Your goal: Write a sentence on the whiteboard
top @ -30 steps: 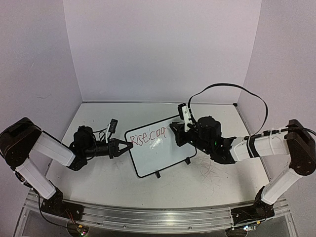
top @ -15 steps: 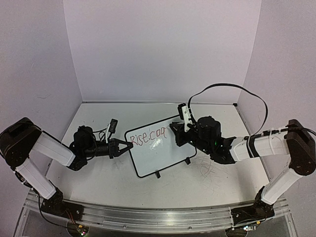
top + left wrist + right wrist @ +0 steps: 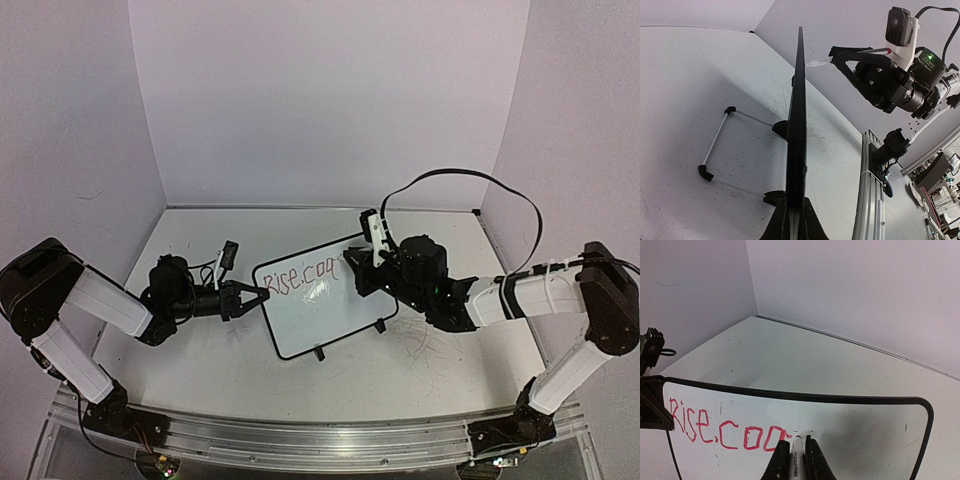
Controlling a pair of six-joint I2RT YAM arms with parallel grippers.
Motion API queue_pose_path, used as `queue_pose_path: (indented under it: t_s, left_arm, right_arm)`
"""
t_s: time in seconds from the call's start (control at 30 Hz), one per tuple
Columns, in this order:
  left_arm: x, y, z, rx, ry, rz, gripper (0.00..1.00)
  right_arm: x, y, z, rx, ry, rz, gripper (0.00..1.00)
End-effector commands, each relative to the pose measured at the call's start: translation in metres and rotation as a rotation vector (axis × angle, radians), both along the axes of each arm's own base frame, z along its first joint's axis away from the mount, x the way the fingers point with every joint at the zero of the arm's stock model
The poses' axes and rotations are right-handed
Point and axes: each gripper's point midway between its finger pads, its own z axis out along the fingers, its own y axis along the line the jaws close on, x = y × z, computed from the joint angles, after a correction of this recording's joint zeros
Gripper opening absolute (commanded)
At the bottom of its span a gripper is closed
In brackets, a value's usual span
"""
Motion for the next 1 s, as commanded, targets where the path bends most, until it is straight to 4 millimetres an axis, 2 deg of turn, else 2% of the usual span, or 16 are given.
queue_pose_path:
  t_s: [0.0, 0.73, 0.97]
  left_arm:
    - [0.001, -0.001, -0.007, 0.025, 0.020, -0.003, 0.00]
    - [0.001, -0.001, -0.007, 0.024, 0.019, -0.005, 0.00]
    - [0.001, -0.001, -0.005, 0.022, 0.016, -0.005, 0.00]
  right_arm:
    - [0.009, 0.004, 0.013, 0.024, -0.026, -0.021, 0.00]
    - [0.008, 0.003, 0.010, 0.018, -0.014, -0.021, 0.00]
    - [0.003, 0.000, -0.003, 0.012, 0.021, -0.014, 0.00]
